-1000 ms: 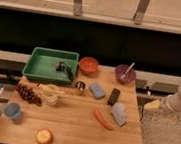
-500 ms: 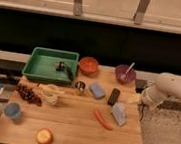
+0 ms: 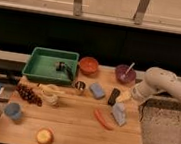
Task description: Place eraser in purple bowl
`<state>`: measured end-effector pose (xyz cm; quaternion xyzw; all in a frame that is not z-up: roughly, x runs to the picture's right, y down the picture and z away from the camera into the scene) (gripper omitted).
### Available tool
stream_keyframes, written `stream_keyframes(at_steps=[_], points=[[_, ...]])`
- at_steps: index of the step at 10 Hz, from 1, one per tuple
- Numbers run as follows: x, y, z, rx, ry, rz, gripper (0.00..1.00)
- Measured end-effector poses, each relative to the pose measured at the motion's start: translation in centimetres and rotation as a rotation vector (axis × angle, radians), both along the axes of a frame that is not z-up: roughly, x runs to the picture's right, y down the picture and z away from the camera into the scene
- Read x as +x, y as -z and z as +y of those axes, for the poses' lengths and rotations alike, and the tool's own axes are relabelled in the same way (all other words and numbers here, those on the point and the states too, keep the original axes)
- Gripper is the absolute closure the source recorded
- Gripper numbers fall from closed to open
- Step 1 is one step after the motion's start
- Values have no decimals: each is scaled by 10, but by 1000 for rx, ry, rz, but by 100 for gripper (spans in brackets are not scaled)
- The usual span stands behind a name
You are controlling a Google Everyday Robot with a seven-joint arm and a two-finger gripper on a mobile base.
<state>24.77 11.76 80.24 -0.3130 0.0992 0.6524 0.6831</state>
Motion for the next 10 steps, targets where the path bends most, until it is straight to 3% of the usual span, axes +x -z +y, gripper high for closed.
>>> stream_keyframes(at_steps=[1,5,6,8,10], points=[[-9,-2,-2,-1,13,-37,20],[-7,-2,1,-6,4,-36,20],[1,-7,7,-18,-38,-27,20],[15,-25,15,0,-104,-12,20],[9,-44,3,34,-153,-6,20]])
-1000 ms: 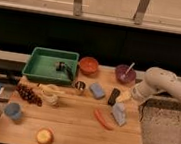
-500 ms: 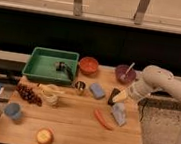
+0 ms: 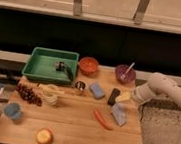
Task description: Place eraser in purple bowl
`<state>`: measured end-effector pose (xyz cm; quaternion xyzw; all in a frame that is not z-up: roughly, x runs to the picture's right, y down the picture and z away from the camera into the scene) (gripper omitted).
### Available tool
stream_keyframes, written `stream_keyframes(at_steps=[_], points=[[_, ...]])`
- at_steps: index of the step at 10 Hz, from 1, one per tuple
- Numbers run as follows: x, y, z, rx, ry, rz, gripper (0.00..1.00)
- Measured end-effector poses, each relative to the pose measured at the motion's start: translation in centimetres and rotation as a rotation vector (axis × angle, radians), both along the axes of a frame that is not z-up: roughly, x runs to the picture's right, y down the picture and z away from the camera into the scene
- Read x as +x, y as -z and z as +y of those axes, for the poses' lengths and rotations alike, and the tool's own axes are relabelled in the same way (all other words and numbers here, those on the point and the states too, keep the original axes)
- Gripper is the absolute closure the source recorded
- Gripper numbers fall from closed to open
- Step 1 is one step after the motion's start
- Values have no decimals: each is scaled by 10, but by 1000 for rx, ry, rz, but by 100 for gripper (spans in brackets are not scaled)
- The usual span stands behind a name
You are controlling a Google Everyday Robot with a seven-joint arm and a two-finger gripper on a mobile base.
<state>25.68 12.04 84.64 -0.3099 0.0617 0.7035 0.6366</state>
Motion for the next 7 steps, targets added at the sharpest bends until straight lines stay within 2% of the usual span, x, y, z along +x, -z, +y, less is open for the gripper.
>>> stream_keyframes(at_steps=[2,4,7], points=[[-17,-16,-14,11,-6,-3,20],[-24,-27,-22,14,12,0,20],[-34,-42,-30,2,42,-7,20]])
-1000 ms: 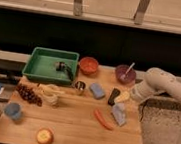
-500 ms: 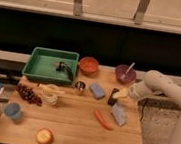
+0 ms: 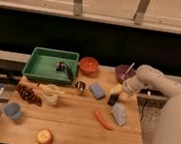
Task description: Place eraser in purple bowl
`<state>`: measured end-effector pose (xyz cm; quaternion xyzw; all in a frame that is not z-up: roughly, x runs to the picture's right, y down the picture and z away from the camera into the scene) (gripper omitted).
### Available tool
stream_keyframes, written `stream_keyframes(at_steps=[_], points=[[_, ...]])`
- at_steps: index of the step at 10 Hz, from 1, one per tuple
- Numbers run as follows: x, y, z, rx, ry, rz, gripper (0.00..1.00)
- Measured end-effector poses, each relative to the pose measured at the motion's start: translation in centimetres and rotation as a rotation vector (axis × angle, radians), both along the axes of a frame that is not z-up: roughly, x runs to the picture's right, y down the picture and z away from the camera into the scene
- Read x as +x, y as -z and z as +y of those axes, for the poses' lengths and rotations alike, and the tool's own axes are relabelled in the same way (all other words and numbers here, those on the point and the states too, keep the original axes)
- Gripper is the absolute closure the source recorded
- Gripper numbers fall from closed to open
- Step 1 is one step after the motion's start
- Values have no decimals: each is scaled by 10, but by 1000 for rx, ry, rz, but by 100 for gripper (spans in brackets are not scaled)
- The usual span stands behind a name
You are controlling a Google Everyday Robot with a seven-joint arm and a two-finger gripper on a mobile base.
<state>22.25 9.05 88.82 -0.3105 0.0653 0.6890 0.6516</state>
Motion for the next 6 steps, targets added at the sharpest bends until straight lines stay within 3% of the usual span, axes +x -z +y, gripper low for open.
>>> stream_keyframes(at_steps=[3,6], points=[[-22,-16,-4,-22,30,-26,20],[-23,-23,2,-54,26,-67,20]])
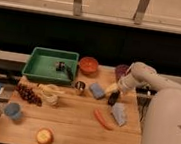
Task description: Place eraser in purple bowl
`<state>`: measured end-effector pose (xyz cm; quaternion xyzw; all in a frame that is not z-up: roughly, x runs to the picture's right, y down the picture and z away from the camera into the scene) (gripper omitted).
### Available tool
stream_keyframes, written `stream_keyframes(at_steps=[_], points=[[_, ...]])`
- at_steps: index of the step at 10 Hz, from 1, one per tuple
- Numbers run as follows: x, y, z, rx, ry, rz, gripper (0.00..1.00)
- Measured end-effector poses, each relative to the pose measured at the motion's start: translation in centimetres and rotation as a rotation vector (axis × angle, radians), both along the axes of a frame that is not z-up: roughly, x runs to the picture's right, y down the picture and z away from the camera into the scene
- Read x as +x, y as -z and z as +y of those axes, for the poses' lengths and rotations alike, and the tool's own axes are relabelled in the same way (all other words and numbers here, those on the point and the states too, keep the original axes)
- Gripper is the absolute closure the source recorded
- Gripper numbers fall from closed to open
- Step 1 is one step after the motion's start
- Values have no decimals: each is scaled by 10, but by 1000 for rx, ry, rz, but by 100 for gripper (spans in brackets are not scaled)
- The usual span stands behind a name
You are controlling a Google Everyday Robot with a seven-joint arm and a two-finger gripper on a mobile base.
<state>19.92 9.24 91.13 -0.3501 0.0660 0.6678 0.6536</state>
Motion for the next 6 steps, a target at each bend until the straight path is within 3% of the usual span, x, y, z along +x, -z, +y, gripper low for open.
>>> stream_keyframes(at_steps=[2,6], points=[[-2,-2,4,-14,2,-13,23],[-5,-1,12,-33,19,-26,60]])
